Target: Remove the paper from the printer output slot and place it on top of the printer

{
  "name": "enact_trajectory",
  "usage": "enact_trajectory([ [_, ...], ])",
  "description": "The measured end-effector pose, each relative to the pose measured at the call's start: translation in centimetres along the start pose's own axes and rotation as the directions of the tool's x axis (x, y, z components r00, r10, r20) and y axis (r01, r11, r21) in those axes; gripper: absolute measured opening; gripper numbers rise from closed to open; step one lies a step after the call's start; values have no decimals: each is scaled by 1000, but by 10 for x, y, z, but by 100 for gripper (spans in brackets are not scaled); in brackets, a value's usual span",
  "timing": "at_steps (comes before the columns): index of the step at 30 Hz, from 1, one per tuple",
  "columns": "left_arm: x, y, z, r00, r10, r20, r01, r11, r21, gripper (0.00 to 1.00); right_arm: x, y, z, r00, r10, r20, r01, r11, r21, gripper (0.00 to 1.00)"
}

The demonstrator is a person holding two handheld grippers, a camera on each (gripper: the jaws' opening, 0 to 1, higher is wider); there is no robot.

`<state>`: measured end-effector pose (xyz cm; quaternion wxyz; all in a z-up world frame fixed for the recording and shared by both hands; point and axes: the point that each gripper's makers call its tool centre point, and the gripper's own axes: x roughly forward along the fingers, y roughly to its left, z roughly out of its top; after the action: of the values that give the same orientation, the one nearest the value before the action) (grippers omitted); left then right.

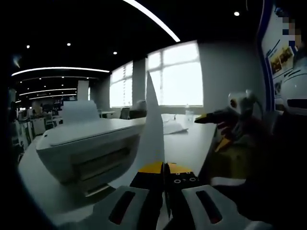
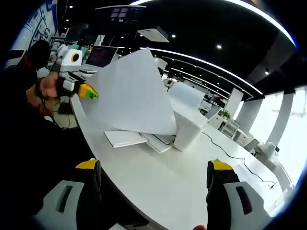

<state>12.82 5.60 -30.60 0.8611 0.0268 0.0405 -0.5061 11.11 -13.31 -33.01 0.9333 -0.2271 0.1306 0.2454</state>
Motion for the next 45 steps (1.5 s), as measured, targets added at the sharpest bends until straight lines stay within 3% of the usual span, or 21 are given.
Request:
enact_trajectory([
  [45, -6, -13, 23, 994, -64, 83, 69, 996, -63, 6, 0, 0, -1, 1000, -2, 0, 2, 1000, -1, 86],
])
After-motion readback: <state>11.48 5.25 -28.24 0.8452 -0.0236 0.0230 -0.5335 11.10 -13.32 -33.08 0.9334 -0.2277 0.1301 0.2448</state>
